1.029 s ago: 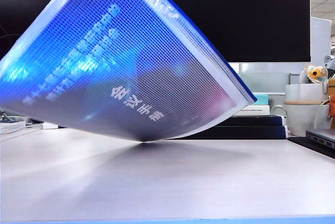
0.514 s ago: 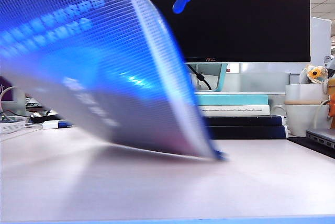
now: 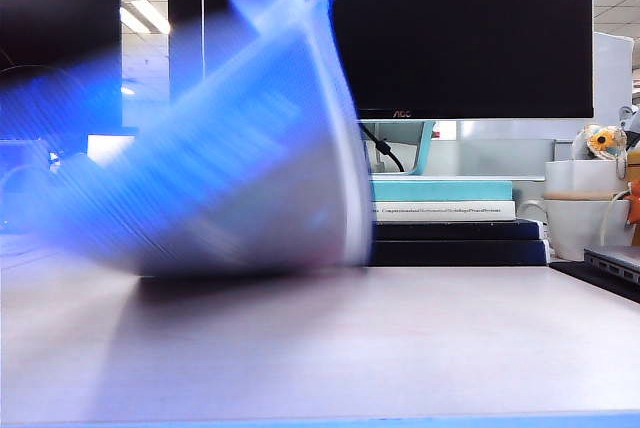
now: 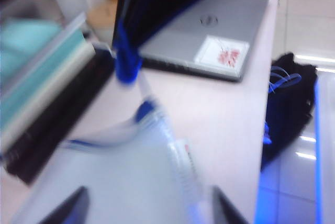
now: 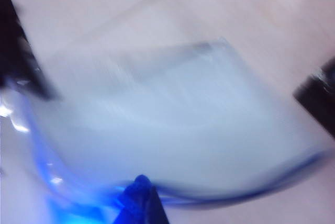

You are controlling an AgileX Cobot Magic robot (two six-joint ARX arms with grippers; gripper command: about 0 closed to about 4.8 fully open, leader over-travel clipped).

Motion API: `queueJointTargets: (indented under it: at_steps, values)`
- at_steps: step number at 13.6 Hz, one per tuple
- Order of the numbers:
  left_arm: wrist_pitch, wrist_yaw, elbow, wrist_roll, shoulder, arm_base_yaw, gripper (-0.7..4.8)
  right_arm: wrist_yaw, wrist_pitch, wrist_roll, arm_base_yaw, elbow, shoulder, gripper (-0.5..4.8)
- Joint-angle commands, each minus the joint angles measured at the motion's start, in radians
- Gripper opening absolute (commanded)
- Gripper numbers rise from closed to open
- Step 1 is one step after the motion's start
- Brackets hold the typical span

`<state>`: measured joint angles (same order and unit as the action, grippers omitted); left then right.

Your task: Pick up the transparent plastic file bag with a blue zipper and close its zipper.

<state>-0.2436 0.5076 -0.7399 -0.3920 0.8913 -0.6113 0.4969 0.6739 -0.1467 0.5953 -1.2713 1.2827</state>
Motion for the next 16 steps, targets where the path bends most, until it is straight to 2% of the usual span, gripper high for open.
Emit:
queueJointTargets:
  at_steps: [1, 2, 3, 4, 5, 6, 10, 16]
  values:
    - [0.051, 0.001, -0.003, 0.009, 0.027, 0.000, 3.21, 0.080, -0.120, 0.077, 0.007, -0.005, -0.004, -0.01]
    - [0.062, -0.003, -0.003, 0.031, 0.039, 0.000, 3.20, 0.091, -0.137, 0.084, 0.007, -0.005, -0.004, -0.01]
    - [0.090, -0.025, -0.003, 0.102, 0.058, 0.000, 3.19, 0.090, -0.154, 0.098, 0.010, -0.005, -0.003, -0.01]
    - [0.145, -0.027, -0.003, 0.256, 0.080, -0.002, 3.17, 0.084, -0.190, 0.099, 0.024, -0.005, -0.003, -0.02]
    - [0.156, -0.050, -0.003, 0.308, 0.080, -0.002, 3.13, 0.082, -0.212, 0.103, 0.025, -0.005, -0.003, -0.01]
    - [0.164, -0.061, -0.003, 0.327, 0.079, -0.002, 3.09, 0.082, -0.231, 0.105, 0.026, -0.005, -0.001, -0.01]
    - [0.155, -0.110, -0.003, 0.317, 0.031, -0.039, 3.09, 0.018, -0.291, 0.118, 0.038, -0.005, 0.028, -0.01]
    - [0.114, -0.226, -0.003, 0.322, -0.050, -0.075, 2.97, 0.018, -0.332, 0.118, 0.038, -0.005, 0.100, -0.01]
